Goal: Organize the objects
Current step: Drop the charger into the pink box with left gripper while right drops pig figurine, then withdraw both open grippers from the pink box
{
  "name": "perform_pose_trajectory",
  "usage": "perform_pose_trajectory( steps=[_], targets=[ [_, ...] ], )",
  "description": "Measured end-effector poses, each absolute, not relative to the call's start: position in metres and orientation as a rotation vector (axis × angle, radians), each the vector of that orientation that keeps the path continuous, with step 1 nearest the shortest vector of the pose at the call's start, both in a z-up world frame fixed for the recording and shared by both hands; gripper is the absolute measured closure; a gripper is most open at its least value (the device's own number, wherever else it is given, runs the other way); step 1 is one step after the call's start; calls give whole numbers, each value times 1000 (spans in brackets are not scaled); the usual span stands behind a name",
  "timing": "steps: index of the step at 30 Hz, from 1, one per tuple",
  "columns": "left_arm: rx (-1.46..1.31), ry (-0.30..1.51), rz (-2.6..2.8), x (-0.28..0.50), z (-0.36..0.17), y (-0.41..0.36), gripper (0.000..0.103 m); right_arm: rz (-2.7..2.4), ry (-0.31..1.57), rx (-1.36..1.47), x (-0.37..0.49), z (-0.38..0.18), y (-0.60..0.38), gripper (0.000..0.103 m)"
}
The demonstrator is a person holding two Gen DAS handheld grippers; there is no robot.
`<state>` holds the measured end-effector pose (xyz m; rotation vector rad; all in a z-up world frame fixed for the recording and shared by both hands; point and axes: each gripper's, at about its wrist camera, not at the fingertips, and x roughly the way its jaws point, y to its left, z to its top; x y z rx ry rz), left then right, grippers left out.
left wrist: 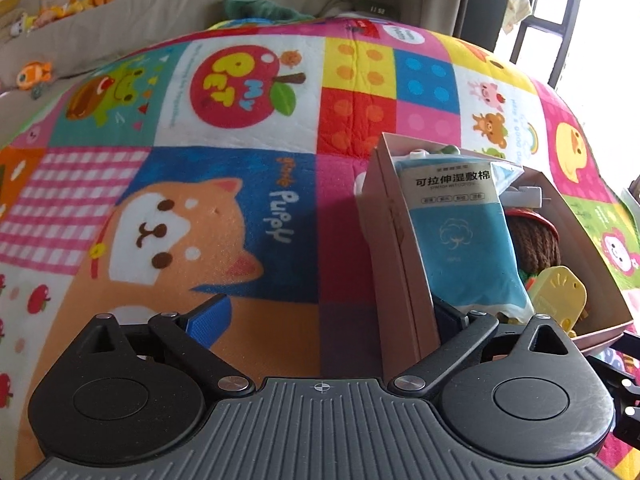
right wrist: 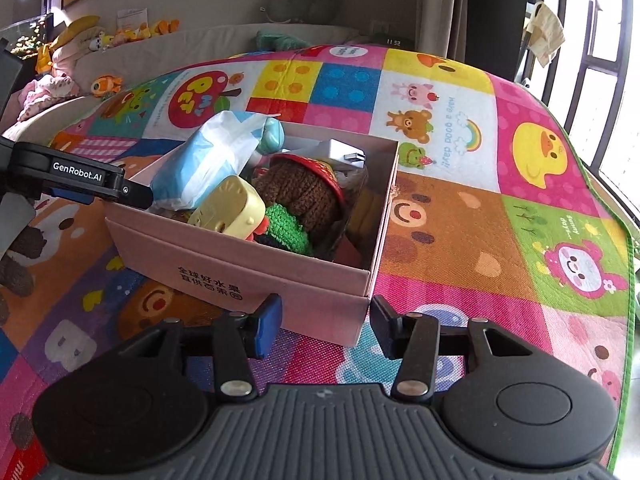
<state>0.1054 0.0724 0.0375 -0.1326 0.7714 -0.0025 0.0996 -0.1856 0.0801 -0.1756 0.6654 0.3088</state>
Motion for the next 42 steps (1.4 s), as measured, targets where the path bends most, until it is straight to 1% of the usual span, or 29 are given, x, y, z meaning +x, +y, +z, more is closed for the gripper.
perform_pose_trajectory(
  steps=[8,17,22,26,31,32,36,40,42],
  targets=[
    [-134,756,-2,104,36,73,2,307,663,-167,96,79,-185,54],
    [-139,745,-3,103,37,72,3,305,668,-151,96,79,-185,51],
    [-125,726,-28,95,46,67,3,291,662,-126,86,85,-189,40],
    [-107,685,-40,79,59,62,3,283,647,-121,71,91,-193,35],
    [-84,627,-71,41,75,50,3,251,662,-94,51,95,-202,18],
    [-88,623,-80,31,74,47,3,241,674,-81,47,94,-204,16],
    [-134,657,-129,-7,51,32,3,199,745,-24,33,82,-211,0],
    [-116,724,-157,-22,18,9,3,165,811,-34,29,63,-208,0],
    [-80,709,-141,-20,11,1,3,125,835,-51,33,53,-206,0]
  ],
)
